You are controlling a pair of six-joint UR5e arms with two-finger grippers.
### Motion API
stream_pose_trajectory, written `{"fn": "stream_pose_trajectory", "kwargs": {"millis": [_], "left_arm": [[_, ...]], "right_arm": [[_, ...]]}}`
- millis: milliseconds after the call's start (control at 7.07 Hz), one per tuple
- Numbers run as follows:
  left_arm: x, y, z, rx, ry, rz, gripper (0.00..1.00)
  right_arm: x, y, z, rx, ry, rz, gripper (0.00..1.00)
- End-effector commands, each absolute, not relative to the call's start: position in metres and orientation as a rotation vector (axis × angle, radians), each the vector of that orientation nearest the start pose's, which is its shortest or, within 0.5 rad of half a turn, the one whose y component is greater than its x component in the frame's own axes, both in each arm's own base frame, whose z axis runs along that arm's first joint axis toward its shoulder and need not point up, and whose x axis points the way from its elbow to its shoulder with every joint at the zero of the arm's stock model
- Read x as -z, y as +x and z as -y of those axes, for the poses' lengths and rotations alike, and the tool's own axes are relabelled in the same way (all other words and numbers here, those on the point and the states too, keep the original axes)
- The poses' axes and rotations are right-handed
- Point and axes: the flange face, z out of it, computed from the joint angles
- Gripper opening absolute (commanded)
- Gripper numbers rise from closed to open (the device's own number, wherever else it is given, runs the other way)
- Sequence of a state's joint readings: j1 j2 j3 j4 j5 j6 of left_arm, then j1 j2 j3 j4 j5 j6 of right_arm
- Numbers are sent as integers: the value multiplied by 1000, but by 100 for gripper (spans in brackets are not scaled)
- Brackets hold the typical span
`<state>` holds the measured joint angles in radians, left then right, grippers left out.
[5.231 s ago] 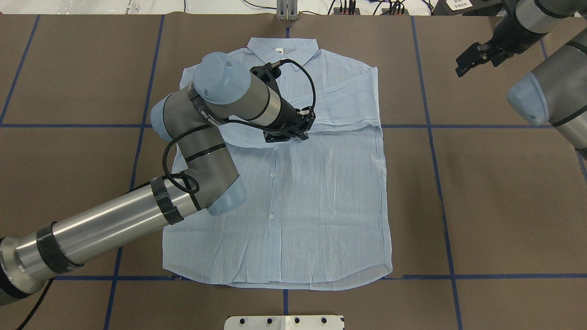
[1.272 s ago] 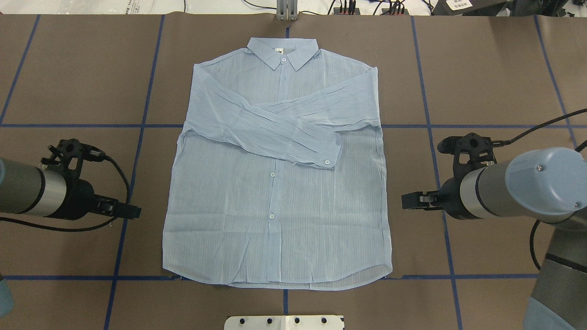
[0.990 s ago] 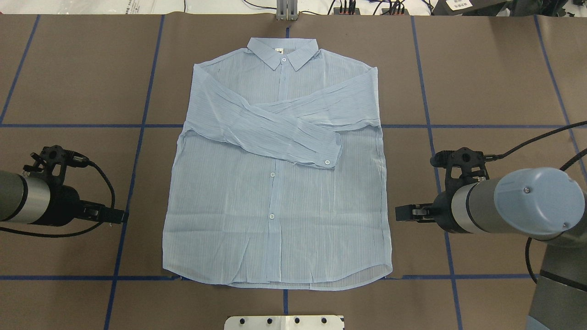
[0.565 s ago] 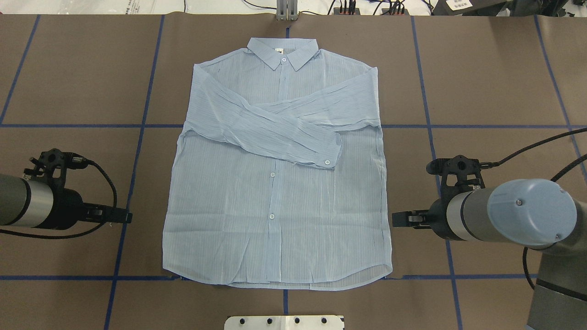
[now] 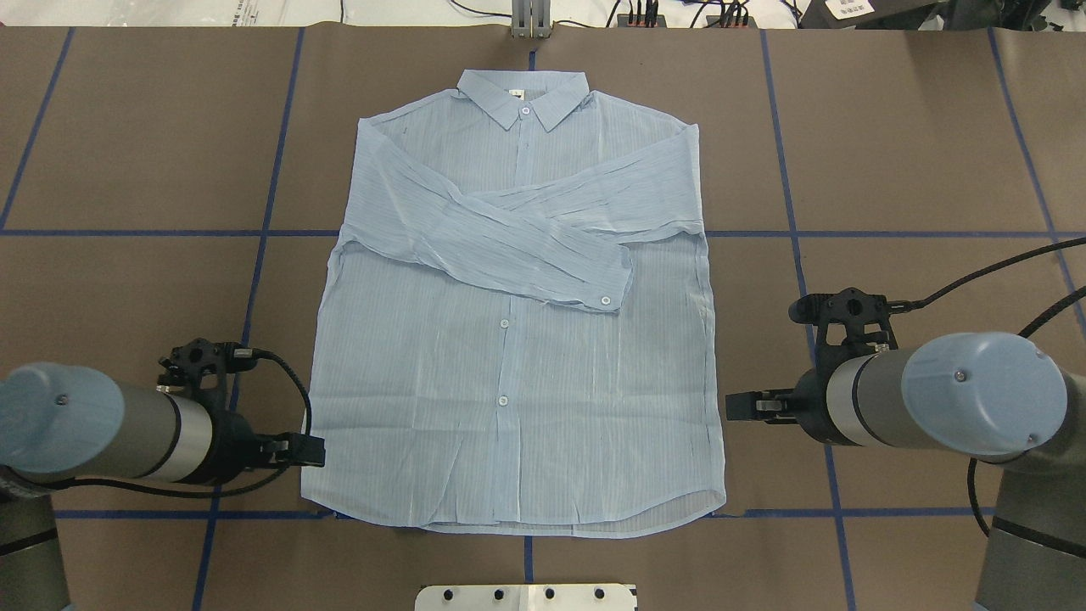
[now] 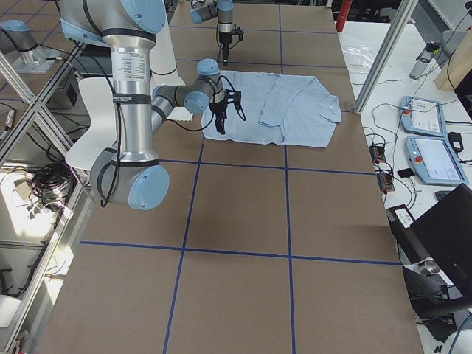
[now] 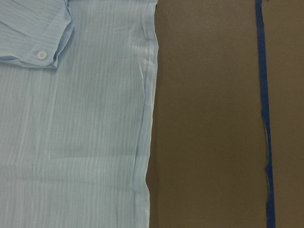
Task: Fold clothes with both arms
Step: 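Move both grippers down to the hem corners nearest the robot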
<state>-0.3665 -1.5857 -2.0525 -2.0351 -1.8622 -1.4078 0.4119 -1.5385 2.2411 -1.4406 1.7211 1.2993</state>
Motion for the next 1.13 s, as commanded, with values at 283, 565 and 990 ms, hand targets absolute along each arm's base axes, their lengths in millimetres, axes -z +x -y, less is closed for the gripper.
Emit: {"fn": "stream_pose_trajectory", "kwargs": {"millis": [283,565,990], "left_arm": [[-374,450,265,96,-57,-944,71],[-379,453,265,96,-61,-933,69],[-383,466,266,92,-66,-924,60]], "right_arm": [[-326,-368,290,-69,146,830,100],[-326,-368,290,-70,151,829,100],[-326,-368,290,-70,152,830,100]]}}
